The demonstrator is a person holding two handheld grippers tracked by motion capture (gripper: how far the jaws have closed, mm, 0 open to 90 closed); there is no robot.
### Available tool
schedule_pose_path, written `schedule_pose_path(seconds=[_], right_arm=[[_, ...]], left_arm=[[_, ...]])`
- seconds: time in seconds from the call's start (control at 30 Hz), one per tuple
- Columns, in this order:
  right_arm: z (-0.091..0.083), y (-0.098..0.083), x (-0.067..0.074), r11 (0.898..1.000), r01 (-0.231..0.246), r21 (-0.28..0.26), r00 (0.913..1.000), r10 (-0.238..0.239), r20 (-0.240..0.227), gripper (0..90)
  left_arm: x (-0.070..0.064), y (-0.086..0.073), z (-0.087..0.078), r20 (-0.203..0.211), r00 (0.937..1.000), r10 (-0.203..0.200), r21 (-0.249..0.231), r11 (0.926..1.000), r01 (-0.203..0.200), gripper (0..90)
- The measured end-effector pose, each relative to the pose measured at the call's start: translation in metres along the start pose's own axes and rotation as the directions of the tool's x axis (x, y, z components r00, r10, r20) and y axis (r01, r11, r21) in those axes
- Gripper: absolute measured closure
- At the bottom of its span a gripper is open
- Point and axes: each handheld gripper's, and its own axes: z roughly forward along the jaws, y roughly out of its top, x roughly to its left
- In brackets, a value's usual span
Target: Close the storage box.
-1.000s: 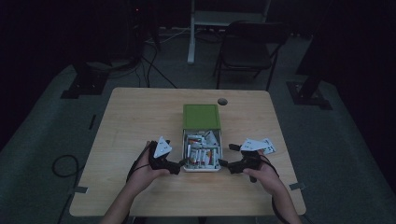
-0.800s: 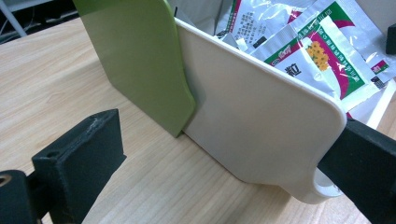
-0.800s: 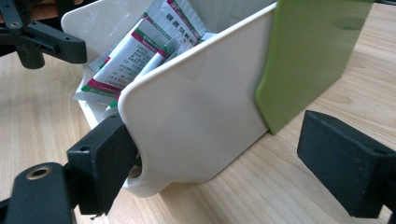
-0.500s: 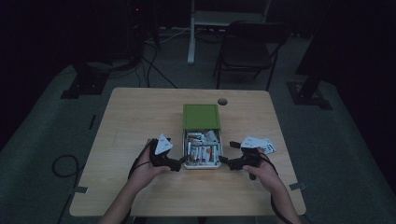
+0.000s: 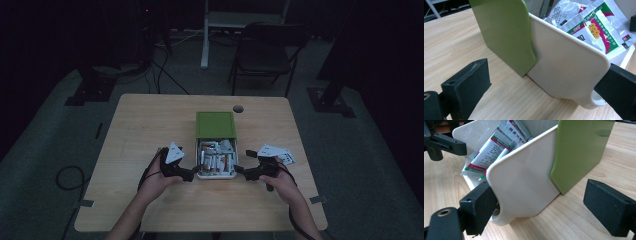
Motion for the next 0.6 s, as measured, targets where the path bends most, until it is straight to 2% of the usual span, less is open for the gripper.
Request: schedule_pose_path(seconds=[0.6], right_arm=[[0.0037, 0.0036, -0.0047, 1.000, -0.010, 0.000, 0.9996, 0.010, 0.025, 12.1]], left_arm=[[0.0042, 0.0018, 0.0047, -0.003, 0.9999, -0.014, 0.001, 0.9999, 0.014, 2.9]])
